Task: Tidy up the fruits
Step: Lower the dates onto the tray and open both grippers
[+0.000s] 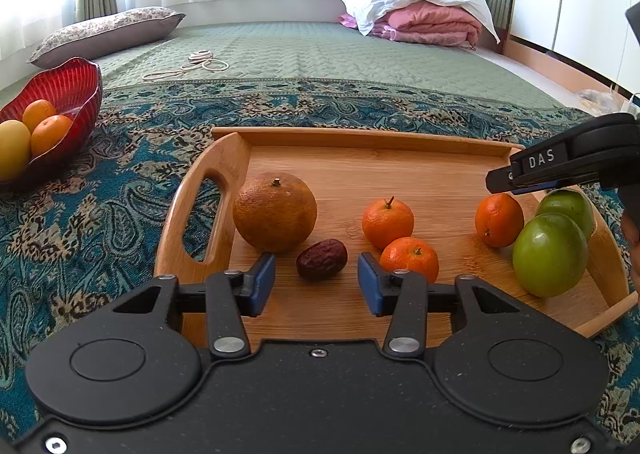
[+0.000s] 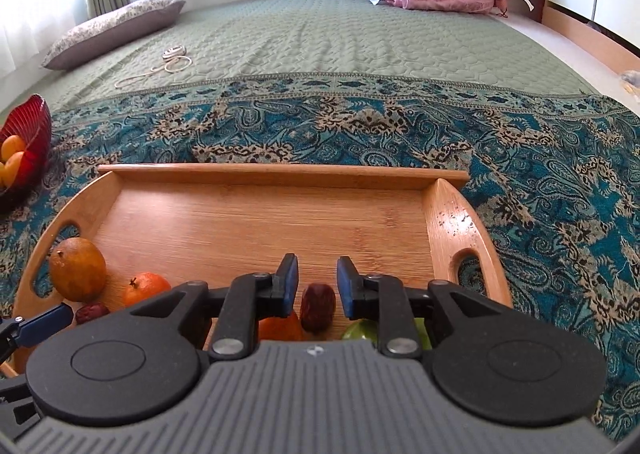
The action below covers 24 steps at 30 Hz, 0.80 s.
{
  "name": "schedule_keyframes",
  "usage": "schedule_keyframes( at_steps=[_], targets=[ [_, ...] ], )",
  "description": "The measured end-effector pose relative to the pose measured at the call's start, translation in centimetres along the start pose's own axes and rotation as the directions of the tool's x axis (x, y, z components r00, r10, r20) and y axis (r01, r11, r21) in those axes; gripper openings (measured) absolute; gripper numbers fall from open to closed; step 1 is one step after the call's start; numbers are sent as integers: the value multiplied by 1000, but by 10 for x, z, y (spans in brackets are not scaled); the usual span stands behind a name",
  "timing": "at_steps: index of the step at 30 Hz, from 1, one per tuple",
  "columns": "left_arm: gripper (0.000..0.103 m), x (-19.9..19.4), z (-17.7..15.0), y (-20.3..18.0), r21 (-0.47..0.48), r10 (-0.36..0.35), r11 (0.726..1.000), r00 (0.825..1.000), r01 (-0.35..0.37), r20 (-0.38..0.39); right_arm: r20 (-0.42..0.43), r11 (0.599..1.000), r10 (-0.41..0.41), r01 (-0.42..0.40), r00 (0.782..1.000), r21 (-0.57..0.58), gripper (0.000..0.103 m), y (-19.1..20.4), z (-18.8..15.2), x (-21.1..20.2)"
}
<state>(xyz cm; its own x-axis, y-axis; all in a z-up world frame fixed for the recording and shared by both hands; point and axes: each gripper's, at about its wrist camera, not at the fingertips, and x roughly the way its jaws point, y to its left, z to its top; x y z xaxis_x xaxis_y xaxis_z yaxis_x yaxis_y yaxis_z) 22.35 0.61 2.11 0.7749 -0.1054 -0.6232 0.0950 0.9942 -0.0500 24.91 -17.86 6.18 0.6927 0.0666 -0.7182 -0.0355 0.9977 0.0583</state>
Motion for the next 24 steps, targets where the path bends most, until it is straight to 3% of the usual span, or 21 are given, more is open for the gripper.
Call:
schedule_keyframes(
  at_steps=[4, 12, 24],
  targets=[
    [52, -7, 0, -1, 2, 2, 1000, 1000, -2, 9, 36, 1000, -3, 4, 999, -11, 46, 2, -4, -12],
    [77, -32, -2, -9, 25, 10, 1000, 998, -12, 57, 147, 998, -2, 10, 989, -55, 56, 7, -24, -48],
    [88, -79, -37, -11, 17, 9, 1000, 996, -11, 87, 321, 998, -29, 46, 947, -47, 70, 14, -93, -104]
  ],
)
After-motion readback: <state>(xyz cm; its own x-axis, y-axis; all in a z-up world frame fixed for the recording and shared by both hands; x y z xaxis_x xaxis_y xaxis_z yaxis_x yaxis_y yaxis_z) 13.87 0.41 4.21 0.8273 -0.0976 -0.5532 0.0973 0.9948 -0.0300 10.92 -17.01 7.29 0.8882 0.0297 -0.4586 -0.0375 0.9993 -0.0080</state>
